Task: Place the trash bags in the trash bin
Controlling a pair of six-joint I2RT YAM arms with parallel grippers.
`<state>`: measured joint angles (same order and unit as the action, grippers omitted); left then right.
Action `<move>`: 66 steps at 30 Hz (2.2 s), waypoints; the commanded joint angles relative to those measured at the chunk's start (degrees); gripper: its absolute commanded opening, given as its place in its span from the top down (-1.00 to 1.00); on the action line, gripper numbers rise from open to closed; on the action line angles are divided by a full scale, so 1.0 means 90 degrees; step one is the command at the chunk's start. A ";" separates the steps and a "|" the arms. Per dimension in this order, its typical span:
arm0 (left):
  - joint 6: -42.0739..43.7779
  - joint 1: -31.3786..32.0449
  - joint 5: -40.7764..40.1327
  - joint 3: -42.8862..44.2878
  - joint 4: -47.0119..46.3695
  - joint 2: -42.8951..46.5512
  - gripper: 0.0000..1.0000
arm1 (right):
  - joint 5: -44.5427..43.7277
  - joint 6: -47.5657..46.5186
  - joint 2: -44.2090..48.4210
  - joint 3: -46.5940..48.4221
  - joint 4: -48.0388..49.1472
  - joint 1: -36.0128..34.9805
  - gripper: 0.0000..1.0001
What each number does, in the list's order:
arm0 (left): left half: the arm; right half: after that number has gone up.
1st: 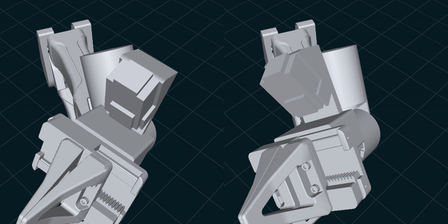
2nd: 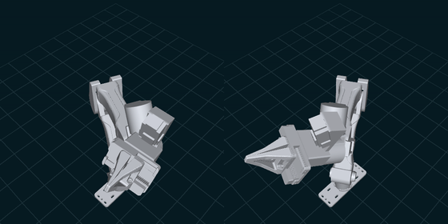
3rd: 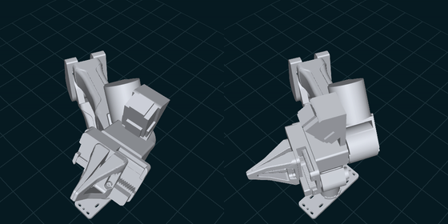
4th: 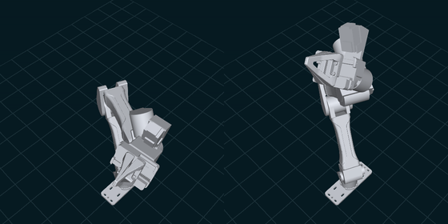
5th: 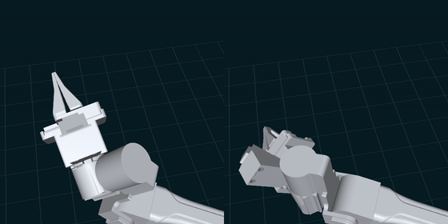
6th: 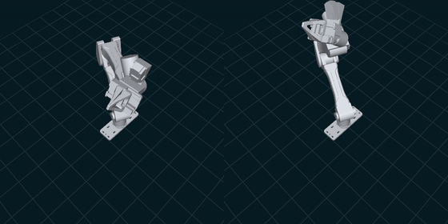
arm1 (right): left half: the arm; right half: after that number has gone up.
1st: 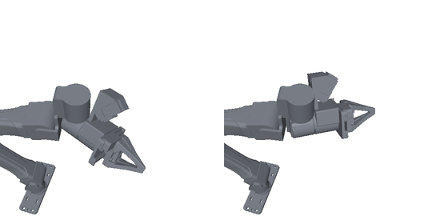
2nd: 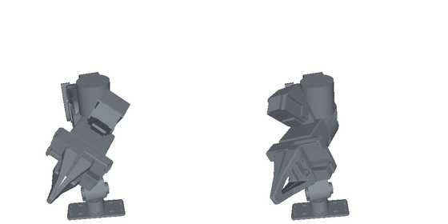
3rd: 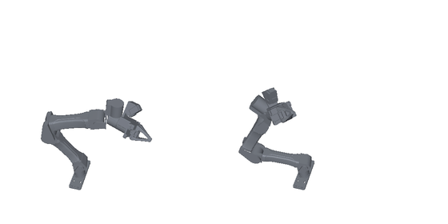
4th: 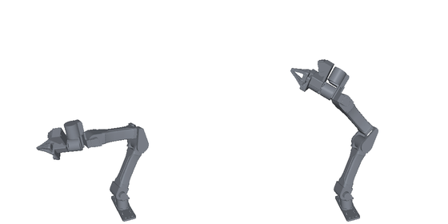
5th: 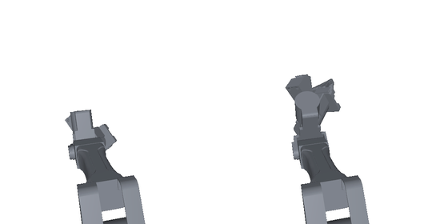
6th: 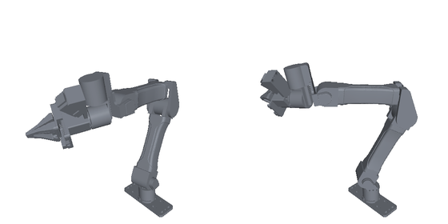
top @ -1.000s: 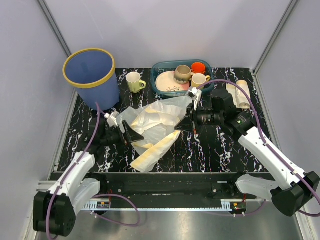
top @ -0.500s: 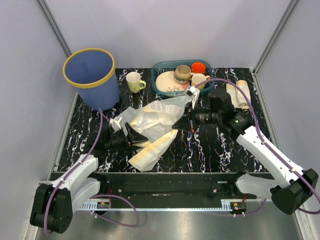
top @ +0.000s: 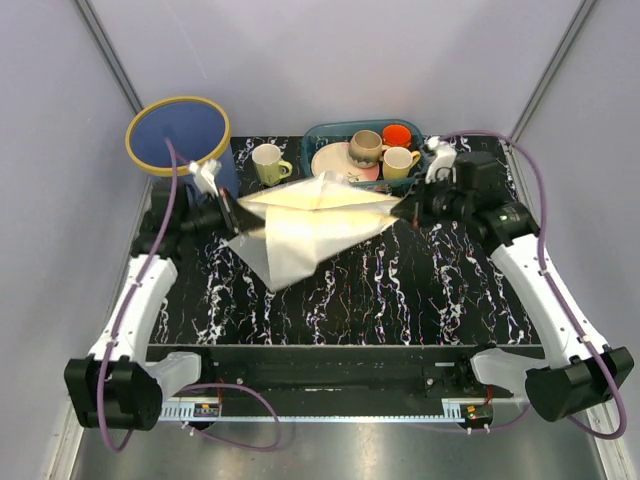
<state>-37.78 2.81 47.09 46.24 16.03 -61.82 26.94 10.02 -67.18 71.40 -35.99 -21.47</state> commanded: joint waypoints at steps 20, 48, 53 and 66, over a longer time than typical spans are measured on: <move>0.4110 0.1925 -0.0627 0.3537 0.3159 -0.0181 1.00 | 0.0708 -0.1661 -0.0153 0.1534 -0.1022 0.0081 1.00; 0.2811 0.2461 -0.1423 0.5872 0.0650 0.0062 1.00 | -0.0728 -0.2266 -0.0926 0.5084 -0.1227 -0.1217 1.00; 0.3464 0.2803 -0.1249 0.2182 0.3111 -0.0620 1.00 | 0.0296 -0.2188 -0.0251 0.0764 -0.1372 -0.1256 1.00; 0.2059 0.2549 -0.0514 0.6964 0.0575 -0.0535 1.00 | -0.0313 -0.2118 -0.1794 0.7257 -0.1568 -0.1335 1.00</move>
<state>-13.41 26.30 40.91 106.00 38.15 -75.99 29.41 -7.27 -85.52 122.61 -53.01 -33.06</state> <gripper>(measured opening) 0.002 0.007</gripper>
